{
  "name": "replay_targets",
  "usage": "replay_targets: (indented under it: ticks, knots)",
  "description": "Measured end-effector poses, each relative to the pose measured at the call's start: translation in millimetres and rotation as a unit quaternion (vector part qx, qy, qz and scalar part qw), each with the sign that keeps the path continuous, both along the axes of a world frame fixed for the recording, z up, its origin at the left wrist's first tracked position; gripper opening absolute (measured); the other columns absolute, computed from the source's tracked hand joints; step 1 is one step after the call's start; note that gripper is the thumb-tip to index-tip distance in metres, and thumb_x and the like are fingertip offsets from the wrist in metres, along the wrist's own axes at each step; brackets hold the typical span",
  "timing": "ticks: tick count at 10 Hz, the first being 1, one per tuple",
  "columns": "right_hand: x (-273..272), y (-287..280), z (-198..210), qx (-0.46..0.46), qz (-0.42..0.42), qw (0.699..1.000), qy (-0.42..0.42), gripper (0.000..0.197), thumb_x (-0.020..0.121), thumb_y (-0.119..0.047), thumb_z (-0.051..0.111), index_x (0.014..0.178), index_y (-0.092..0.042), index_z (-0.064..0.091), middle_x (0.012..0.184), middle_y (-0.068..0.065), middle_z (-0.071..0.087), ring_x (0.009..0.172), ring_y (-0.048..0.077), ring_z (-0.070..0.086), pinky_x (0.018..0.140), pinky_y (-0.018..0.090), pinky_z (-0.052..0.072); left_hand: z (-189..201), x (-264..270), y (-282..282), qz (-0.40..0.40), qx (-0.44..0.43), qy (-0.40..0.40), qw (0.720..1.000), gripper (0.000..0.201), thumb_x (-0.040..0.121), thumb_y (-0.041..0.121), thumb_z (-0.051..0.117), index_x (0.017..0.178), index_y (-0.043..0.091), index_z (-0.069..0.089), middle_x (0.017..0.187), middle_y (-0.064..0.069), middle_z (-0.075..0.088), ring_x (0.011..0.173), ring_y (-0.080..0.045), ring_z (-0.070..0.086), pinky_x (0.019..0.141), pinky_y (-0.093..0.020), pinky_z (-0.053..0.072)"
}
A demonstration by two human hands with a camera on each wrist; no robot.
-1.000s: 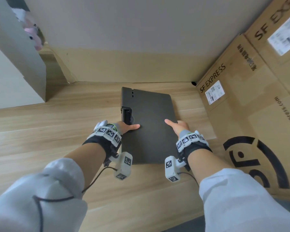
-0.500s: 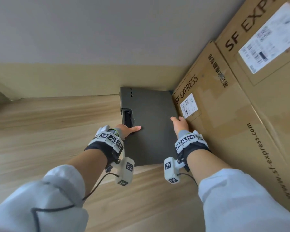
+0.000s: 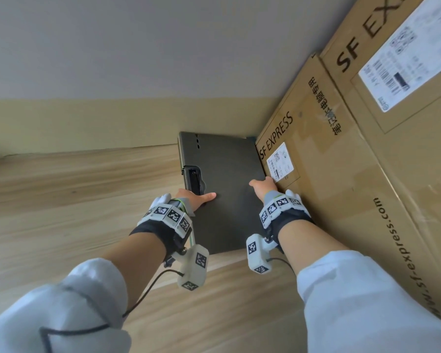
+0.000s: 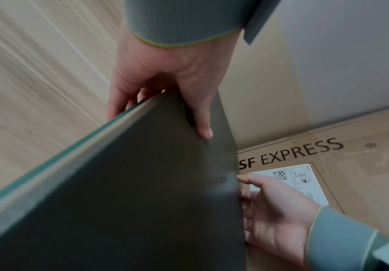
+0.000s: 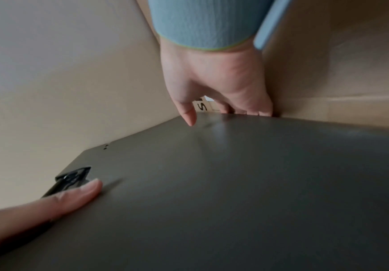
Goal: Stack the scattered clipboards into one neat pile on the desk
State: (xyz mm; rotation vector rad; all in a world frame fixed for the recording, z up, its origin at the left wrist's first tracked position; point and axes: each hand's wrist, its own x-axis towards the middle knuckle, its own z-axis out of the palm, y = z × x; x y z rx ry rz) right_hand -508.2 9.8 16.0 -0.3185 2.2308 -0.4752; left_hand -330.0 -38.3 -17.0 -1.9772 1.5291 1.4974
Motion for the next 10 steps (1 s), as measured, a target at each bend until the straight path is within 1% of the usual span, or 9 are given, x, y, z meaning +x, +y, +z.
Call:
replay_targets:
  ticks: [1, 2, 3, 4, 5, 7, 8, 9, 10]
  knots:
    - [1.0, -5.7, 3.5, 0.042, 0.019, 0.999, 0.005, 0.072, 0.09, -0.022, 0.052, 0.151, -0.013, 0.014, 0.154, 0.012, 0.028, 0.138, 0.032, 0.036, 0.109, 0.038, 0.033, -24.1, 1.4, -5.5, -0.003, -0.027, -0.056, 0.998, 0.13, 0.013, 0.09, 0.055, 0.114, 0.009, 0.05, 0.1, -0.012, 0.068, 0.089, -0.036, 0.07, 0.084, -0.045, 0.057]
    - [-3.3, -10.7, 6.2, 0.077, 0.047, 0.996, -0.004, 0.066, 0.093, -0.022, 0.048, 0.151, -0.01, 0.017, 0.154, 0.012, 0.027, 0.139, 0.032, 0.035, 0.108, 0.037, 0.033, -15.1, -0.9, -1.4, -0.008, -0.03, -0.06, 0.998, 0.127, 0.023, 0.088, 0.057, 0.12, 0.009, 0.045, 0.1, -0.01, 0.064, 0.094, -0.035, 0.068, 0.088, -0.043, 0.055]
    - [-5.5, -9.3, 7.1, 0.095, 0.058, 0.994, 0.01, 0.057, 0.095, -0.018, 0.044, 0.147, -0.005, 0.025, 0.152, 0.012, 0.031, 0.138, 0.03, 0.036, 0.109, 0.034, 0.032, 1.4, -1.7, 3.6, -0.012, -0.04, -0.071, 0.997, 0.103, 0.057, 0.076, 0.063, 0.129, 0.006, 0.041, 0.116, -0.013, 0.061, 0.109, -0.033, 0.061, 0.092, -0.035, 0.049]
    - [-4.0, -0.9, 0.1, 0.09, 0.078, 0.992, 0.027, 0.053, 0.097, -0.018, 0.036, 0.148, -0.01, 0.025, 0.154, 0.009, 0.03, 0.139, 0.03, 0.034, 0.112, 0.035, 0.029, 12.2, -4.0, 6.9, -0.013, -0.034, -0.062, 0.997, 0.091, 0.07, 0.067, 0.063, 0.133, 0.004, 0.04, 0.119, -0.013, 0.061, 0.11, -0.031, 0.059, 0.088, -0.036, 0.045]
    - [-1.2, 5.2, -6.3, 0.065, 0.076, 0.994, 0.045, 0.052, 0.097, -0.016, 0.034, 0.149, -0.017, 0.029, 0.153, 0.006, 0.033, 0.138, 0.029, 0.037, 0.11, 0.034, 0.032, 12.0, -6.0, 5.3, -0.023, -0.028, -0.053, 0.998, 0.086, 0.072, 0.068, 0.059, 0.128, 0.003, 0.045, 0.091, -0.01, 0.058, 0.089, -0.028, 0.056, 0.08, -0.033, 0.042]
    - [6.8, 13.7, -0.6, 0.031, 0.075, 0.995, 0.064, 0.045, 0.097, -0.015, 0.035, 0.141, -0.016, 0.044, 0.147, 0.007, 0.042, 0.134, 0.029, 0.042, 0.109, 0.033, 0.033, 0.8, 6.0, 9.3, -0.02, -0.046, -0.018, 0.999, 0.087, 0.074, 0.071, 0.05, 0.139, 0.014, 0.038, 0.128, -0.014, 0.058, 0.115, -0.035, 0.057, 0.102, -0.045, 0.045]
    - [18.2, 14.2, -9.8, 0.021, 0.091, 0.994, 0.05, 0.048, 0.091, -0.037, 0.04, 0.135, -0.019, 0.05, 0.142, 0.006, 0.046, 0.129, 0.029, 0.045, 0.111, 0.035, 0.033, 8.5, 21.4, 17.3, -0.036, -0.06, -0.022, 0.997, 0.087, 0.079, 0.069, 0.045, 0.147, 0.018, 0.026, 0.14, -0.018, 0.048, 0.123, -0.038, 0.051, 0.103, -0.048, 0.046]
    - [-6.6, 1.6, -89.4, 0.043, 0.195, 0.977, 0.081, 0.072, 0.065, -0.061, 0.039, 0.128, -0.03, 0.054, 0.141, -0.003, 0.047, 0.124, 0.028, 0.048, 0.109, 0.041, 0.033, 14.3, 42.2, 22.8, -0.032, -0.067, -0.018, 0.997, 0.085, 0.082, 0.064, 0.046, 0.151, 0.022, 0.019, 0.146, -0.019, 0.039, 0.127, -0.038, 0.047, 0.103, -0.049, 0.046]
    - [27.0, 0.2, -74.7, 0.033, 0.213, 0.973, 0.088, 0.059, 0.068, -0.056, 0.044, 0.122, -0.034, 0.058, 0.137, -0.005, 0.049, 0.117, 0.027, 0.051, 0.102, 0.04, 0.039, 24.6, 71.8, 29.4, -0.031, -0.076, -0.003, 0.997, 0.079, 0.087, 0.058, 0.045, 0.152, 0.023, 0.017, 0.148, -0.018, 0.035, 0.106, -0.032, 0.059, 0.1, -0.044, 0.051]
